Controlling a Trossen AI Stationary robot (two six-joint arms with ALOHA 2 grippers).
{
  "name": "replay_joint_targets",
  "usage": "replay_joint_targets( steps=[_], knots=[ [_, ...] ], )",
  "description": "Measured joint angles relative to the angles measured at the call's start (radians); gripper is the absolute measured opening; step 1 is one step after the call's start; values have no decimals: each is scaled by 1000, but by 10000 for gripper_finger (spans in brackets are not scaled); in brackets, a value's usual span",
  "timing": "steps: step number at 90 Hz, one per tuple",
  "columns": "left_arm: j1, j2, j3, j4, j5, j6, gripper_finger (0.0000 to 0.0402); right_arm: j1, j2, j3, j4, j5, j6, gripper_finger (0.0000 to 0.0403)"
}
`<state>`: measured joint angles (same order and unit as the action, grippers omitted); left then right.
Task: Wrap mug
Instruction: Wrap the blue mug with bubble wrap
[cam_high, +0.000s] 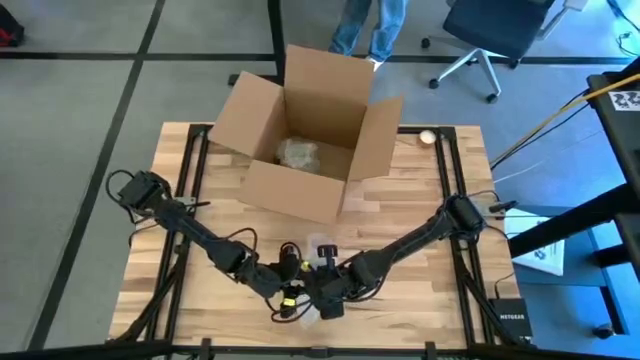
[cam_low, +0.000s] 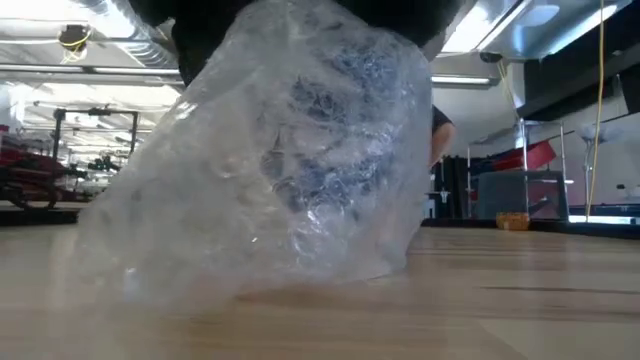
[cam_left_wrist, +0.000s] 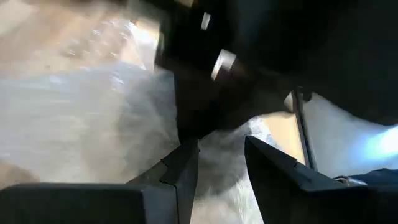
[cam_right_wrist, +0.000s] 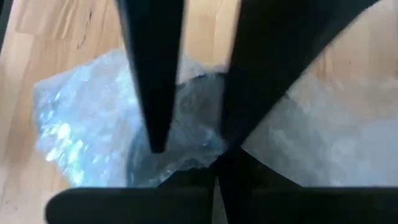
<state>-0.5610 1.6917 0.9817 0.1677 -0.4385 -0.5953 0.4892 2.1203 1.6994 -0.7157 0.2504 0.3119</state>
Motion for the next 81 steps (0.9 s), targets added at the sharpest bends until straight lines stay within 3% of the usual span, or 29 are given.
replay_joint_targets(
  steps=[16,35,57,81],
  knots=[
    [-3,-110,1,-168,-41,3,115,0,1,0,-2,-8,-14,1],
    [20,-130,-3,-372,-260,21,115,1,1,-1,14,-7,-32,1],
    [101,-41,-42,-236,-262,41,115,1,1,-1,15,-7,-38,1],
    [48,-37,-40,21,-89,213,115,1,1,-1,12,-6,-56,1]
  ],
)
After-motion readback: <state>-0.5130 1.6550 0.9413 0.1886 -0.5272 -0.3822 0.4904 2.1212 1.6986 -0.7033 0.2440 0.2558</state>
